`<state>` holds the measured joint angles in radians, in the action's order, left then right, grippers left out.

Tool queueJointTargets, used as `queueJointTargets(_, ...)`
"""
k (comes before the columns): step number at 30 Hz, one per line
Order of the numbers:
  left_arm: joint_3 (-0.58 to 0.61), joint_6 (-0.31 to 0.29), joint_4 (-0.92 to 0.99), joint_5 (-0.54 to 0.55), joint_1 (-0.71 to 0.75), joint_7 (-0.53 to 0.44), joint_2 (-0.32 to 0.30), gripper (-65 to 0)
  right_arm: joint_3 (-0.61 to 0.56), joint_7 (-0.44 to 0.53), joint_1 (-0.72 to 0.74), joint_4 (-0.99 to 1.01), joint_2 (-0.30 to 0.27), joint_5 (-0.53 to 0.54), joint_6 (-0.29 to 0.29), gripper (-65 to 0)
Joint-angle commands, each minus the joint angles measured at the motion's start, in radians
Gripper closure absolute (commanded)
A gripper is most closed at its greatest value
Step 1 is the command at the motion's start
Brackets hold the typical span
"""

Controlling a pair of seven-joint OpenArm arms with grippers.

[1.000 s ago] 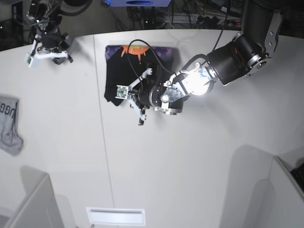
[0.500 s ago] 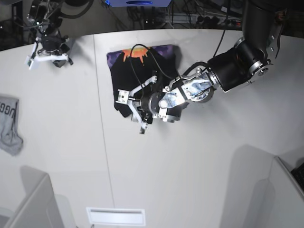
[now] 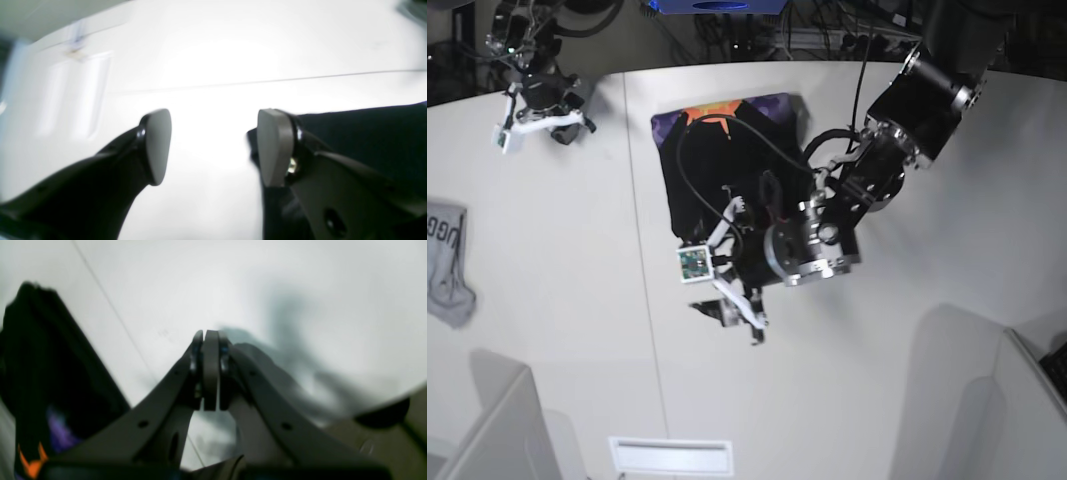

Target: Fold the T-shirt properly

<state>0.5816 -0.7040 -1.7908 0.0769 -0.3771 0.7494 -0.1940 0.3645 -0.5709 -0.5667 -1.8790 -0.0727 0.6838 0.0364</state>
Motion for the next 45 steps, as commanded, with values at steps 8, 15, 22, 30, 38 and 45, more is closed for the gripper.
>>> queueJointTargets(8, -0.421, 0.006, -0.166, 0.007, 0.33, -0.101, -0.14, 0.0, 0.008, 0.027, -0.065, -0.06, -0.071, -0.045, -0.214, 0.0)
queueJointTargets(15, -0.699, 0.006, -0.16, 0.007, 0.718, -0.517, -0.213, 0.0, 0.014, 0.113, -0.125, -0.126, -0.039, -0.312, -0.421, 0.0)
queueJointTargets(22, -0.903, 0.006, -0.114, 0.014, 1.055, -0.865, -0.189, 0.0, 0.009, 0.306, -0.197, -0.124, -0.028, -0.457, -0.479, 0.0)
queueJointTargets(30, -0.983, 0.006, 0.03, 0.01, 1.279, -0.967, -0.109, 0.0, 0.015, 0.457, -0.322, -0.124, -0.039, -0.462, -0.478, 0.0)
queueJointTargets(38, -0.975, 0.006, 0.303, 0.005, 1.375, -1.114, -0.083, 0.0, 0.008, 0.434, -0.484, -0.116, -0.034, -0.668, -0.478, 0.0)
queueJointTargets(45, -0.975, 0.006, 0.466, 0.005, 1.395, -1.132, -0.078, 0.0, 0.015, 0.194, -0.511, -0.115, -0.031, -0.764, -0.478, 0.0)
